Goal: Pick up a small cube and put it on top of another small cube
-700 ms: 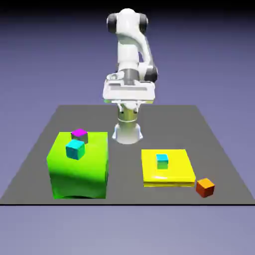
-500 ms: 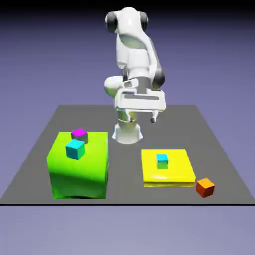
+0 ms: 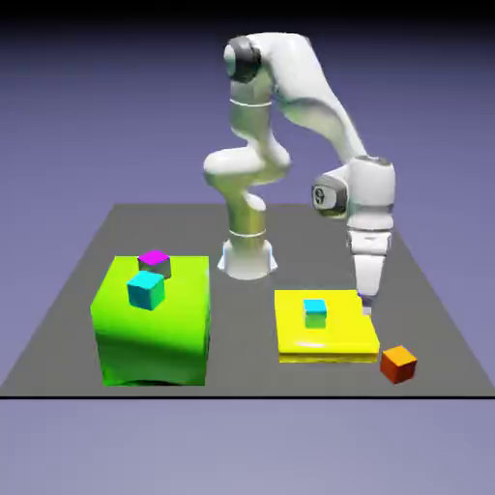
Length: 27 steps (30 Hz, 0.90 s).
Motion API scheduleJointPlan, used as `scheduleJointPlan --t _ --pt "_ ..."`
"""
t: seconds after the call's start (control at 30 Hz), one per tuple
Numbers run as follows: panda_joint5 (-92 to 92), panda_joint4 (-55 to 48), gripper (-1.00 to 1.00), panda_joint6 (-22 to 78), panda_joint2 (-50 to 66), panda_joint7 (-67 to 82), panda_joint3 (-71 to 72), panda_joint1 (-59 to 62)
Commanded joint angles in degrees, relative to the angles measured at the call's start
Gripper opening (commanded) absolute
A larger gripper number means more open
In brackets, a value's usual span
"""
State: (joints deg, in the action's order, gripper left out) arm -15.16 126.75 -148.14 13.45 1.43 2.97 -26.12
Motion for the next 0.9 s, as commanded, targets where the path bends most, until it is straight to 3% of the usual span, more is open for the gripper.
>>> scheduleJointPlan --t 0.0,0.23,0.43,0.47,0.63,0.87 --pt "-0.68 -1.54 0.00 1.17 2.08 1.98 0.13 -1.15" --pt "-4.98 -11.25 0.00 8.50 15.15 14.42 0.98 -8.36" --pt "-7.34 -12.76 0.00 1.57 23.53 12.51 -1.12 -8.88" --pt "-7.34 -12.76 -1.00 1.57 23.53 12.51 -1.12 -8.88" --pt "-5.00 -11.27 -1.00 8.44 15.23 14.40 0.96 -8.37" --pt "2.47 -15.98 -1.00 25.85 5.09 1.70 -13.31 3.64"
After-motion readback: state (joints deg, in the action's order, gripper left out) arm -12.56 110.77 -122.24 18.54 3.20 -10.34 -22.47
